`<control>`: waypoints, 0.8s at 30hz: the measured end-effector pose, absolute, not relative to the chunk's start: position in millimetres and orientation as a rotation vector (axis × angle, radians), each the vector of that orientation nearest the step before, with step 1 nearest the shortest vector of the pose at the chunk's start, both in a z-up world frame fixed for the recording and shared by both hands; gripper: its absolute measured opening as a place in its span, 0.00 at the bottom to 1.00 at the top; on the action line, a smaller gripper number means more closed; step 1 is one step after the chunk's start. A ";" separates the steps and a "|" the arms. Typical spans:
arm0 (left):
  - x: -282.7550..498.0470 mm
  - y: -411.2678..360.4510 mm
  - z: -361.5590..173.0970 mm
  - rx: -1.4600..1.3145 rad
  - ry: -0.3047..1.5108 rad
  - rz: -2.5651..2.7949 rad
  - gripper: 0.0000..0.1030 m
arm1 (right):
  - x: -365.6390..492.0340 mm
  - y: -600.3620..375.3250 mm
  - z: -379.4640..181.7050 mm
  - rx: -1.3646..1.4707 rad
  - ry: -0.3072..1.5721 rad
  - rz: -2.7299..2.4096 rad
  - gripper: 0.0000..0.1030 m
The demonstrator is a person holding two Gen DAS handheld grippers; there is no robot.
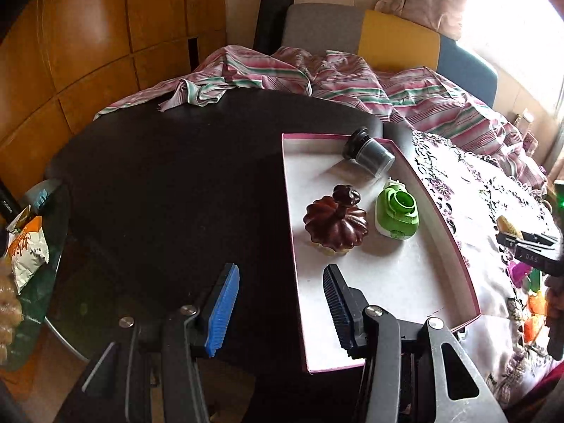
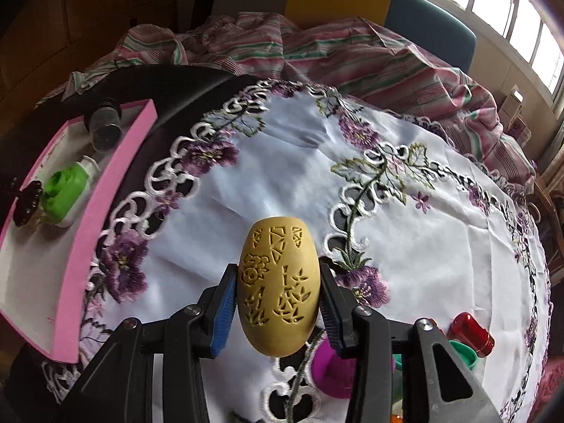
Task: Organize rigid objects
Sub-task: 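Carry the yellow perforated oval toward the tray with the right gripper, then lower the yellow oval into the tray beside the green device and release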
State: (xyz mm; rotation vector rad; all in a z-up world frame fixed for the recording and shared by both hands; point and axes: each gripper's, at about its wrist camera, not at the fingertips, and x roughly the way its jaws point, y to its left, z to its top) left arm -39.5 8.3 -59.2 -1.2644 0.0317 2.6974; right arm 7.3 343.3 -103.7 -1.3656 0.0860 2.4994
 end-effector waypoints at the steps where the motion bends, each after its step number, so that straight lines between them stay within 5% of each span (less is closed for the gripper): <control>1: -39.6 8.9 -58.6 -1.261 0.035 2.698 0.49 | 5.4 334.9 -98.1 -1.359 0.079 2.528 0.42; 11: -36.9 9.7 -58.5 -1.256 0.033 2.696 0.49 | -19.7 224.0 -68.3 -1.448 -0.031 2.841 0.42; 24: -43.4 -9.2 -62.3 -1.288 -0.037 2.722 0.49 | -75.2 128.4 -112.7 -1.817 -0.153 2.902 0.42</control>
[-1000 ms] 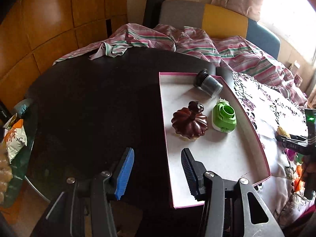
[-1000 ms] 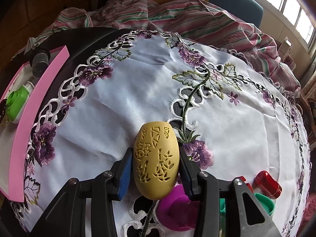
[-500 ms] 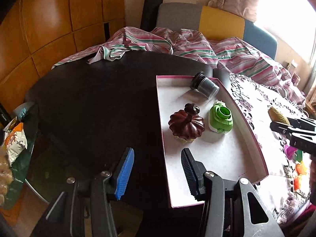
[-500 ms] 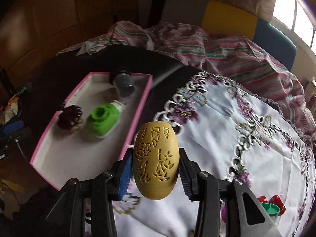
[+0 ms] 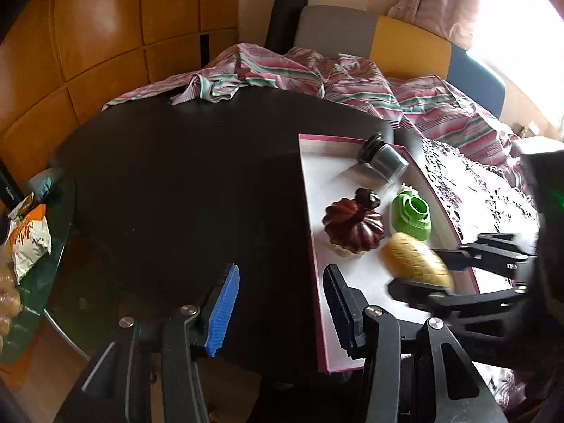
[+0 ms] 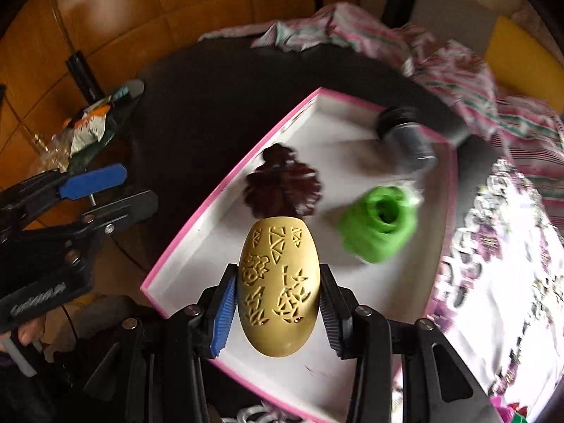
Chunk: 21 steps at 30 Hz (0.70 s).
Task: Organize rigid objects
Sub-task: 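Lower the yellow oval into the tray beside the green device and release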
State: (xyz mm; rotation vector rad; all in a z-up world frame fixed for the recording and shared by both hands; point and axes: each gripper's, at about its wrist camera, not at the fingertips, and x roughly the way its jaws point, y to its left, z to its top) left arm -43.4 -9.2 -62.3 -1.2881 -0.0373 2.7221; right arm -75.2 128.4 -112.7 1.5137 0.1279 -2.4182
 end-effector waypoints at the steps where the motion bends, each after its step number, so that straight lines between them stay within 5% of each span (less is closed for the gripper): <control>1: -44.4 -10.4 -63.2 -1.293 -0.039 2.724 0.49 | -83.7 124.9 -117.5 1.525 0.135 -2.419 0.42; 21: -46.5 -20.7 -65.0 -1.303 -0.063 2.735 0.49 | -140.5 159.4 -140.8 1.631 -0.106 -2.707 0.38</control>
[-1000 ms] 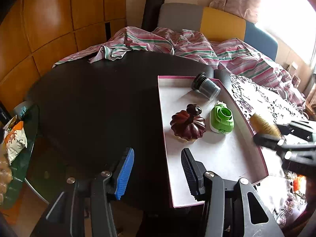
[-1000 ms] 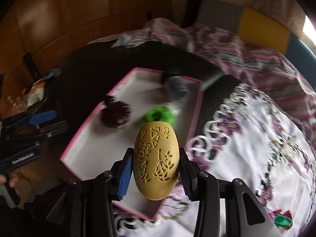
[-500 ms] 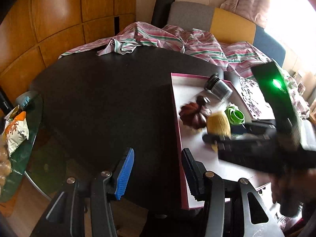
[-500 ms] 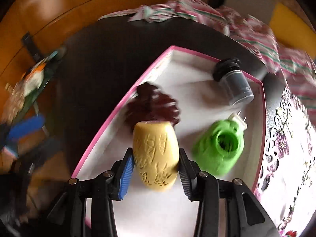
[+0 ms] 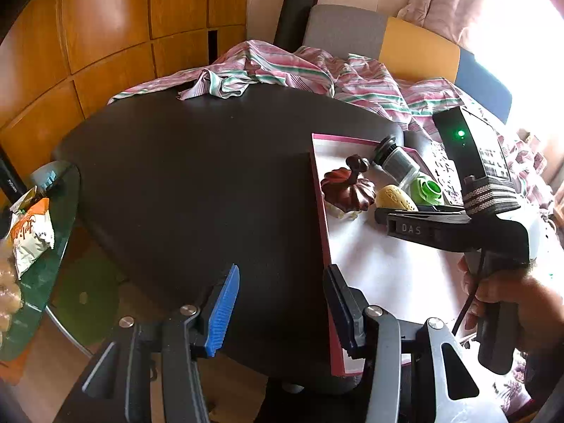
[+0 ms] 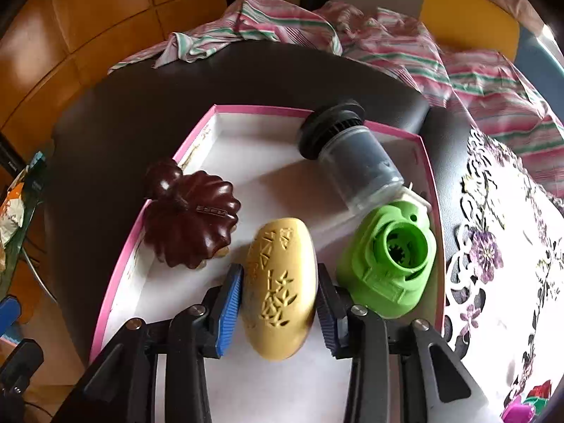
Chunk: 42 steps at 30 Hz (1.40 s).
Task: Organize rigid objects
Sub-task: 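Lower the yellow oval into the tray beside the green device and release, then move the left gripper to the orange cube cluster and grasp it while the right gripper moves over the toys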
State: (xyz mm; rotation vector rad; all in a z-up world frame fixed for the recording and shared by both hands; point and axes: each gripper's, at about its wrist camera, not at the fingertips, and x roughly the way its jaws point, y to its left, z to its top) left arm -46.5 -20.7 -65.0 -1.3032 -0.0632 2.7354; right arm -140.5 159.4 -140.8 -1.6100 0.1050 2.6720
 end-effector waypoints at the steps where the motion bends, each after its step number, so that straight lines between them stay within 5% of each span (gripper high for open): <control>1: -46.3 -21.3 -64.2 -1.301 -0.066 2.737 0.49 | -139.3 159.4 -140.4 -1.611 0.101 2.674 0.38; 42: -30.6 -7.1 -55.2 -1.250 0.013 2.729 0.49 | -61.7 176.3 -93.7 -1.367 0.103 2.769 0.42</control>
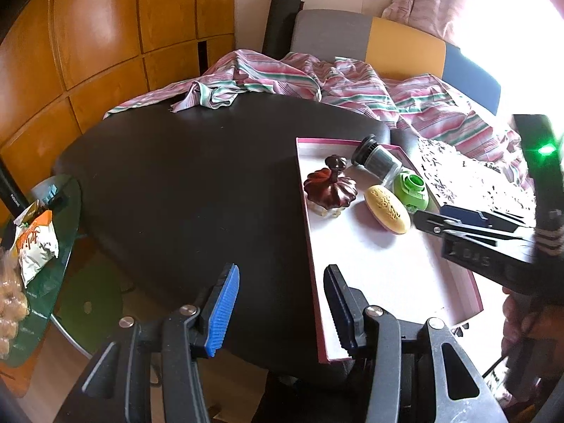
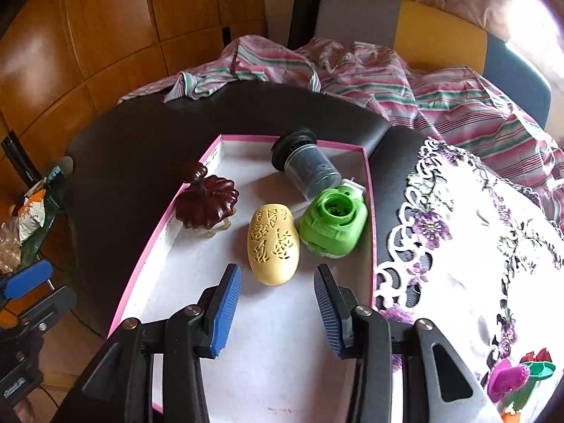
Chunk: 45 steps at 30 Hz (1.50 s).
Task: Organize rigid objects
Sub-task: 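Move the left gripper to the orange cube cluster and grasp it while the right gripper moves over the toys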
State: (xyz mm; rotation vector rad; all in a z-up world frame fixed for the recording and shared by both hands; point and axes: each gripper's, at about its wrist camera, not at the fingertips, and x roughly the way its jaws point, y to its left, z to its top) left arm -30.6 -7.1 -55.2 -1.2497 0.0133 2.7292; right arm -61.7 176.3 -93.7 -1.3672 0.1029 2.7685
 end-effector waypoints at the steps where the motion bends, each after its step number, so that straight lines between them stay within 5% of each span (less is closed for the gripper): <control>1: -30.0 -6.5 -55.0 -1.247 0.019 2.728 0.49 | -57.7 178.4 -91.7 -1.359 0.100 2.769 0.42; 11: -27.6 6.6 -55.5 -1.244 0.074 2.697 0.49 | -10.9 220.3 -76.1 -1.297 0.157 2.729 0.42; 36: -27.8 79.7 -41.4 -1.134 0.197 2.538 0.55 | 206.0 435.7 -48.9 -1.017 0.630 2.120 0.42; 45: -11.7 157.7 -41.9 -1.098 0.313 2.296 0.60 | 254.2 466.6 -66.8 -0.813 1.057 2.061 0.42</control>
